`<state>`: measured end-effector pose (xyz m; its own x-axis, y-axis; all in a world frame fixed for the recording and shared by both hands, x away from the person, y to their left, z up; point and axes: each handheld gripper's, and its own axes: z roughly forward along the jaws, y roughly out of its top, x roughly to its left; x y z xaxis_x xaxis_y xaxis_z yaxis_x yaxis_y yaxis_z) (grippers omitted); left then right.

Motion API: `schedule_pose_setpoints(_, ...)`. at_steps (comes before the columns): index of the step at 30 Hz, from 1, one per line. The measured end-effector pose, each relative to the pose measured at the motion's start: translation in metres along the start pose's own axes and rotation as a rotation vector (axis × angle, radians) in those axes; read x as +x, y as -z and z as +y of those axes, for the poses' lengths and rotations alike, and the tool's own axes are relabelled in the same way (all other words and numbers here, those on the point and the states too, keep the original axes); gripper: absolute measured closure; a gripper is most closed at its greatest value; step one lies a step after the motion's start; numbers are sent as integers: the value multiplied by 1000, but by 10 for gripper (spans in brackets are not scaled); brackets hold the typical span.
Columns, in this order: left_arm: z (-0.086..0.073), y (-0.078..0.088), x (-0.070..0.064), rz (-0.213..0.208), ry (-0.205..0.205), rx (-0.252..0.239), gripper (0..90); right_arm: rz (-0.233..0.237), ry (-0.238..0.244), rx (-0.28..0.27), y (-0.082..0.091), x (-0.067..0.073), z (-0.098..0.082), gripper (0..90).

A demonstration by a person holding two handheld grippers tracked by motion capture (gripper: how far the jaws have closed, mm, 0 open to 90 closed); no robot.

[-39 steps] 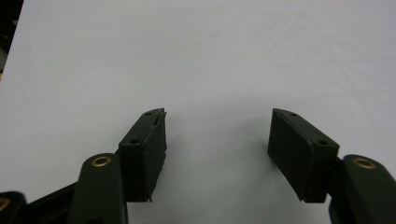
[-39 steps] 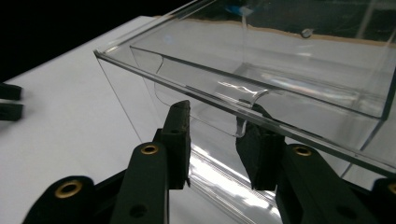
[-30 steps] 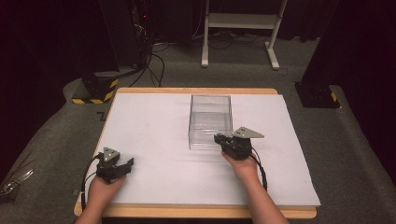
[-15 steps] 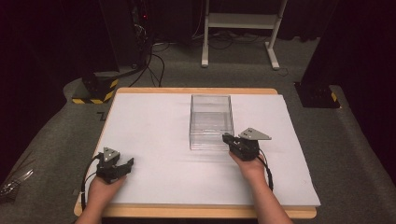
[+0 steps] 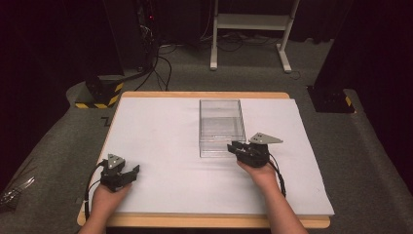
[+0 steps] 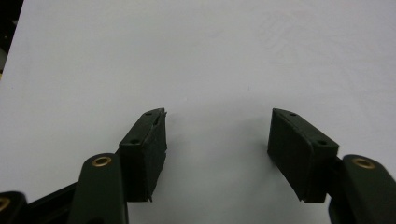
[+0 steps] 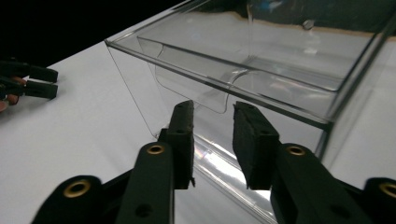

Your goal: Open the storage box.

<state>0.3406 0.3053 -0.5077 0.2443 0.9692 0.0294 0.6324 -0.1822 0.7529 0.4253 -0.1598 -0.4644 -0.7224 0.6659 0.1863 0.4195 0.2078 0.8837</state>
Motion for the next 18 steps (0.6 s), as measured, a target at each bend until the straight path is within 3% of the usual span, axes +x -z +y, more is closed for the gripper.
schedule_pose_setpoints(8, 0, 0, 0, 0, 1, -1, 375, 38, 9, -26, -8, -4, 4, 731)
schedule_pose_setpoints(18, 0, 0, 0, 1, 0, -2, 375, 95, -6, -38, -5, -9, 0, 789)
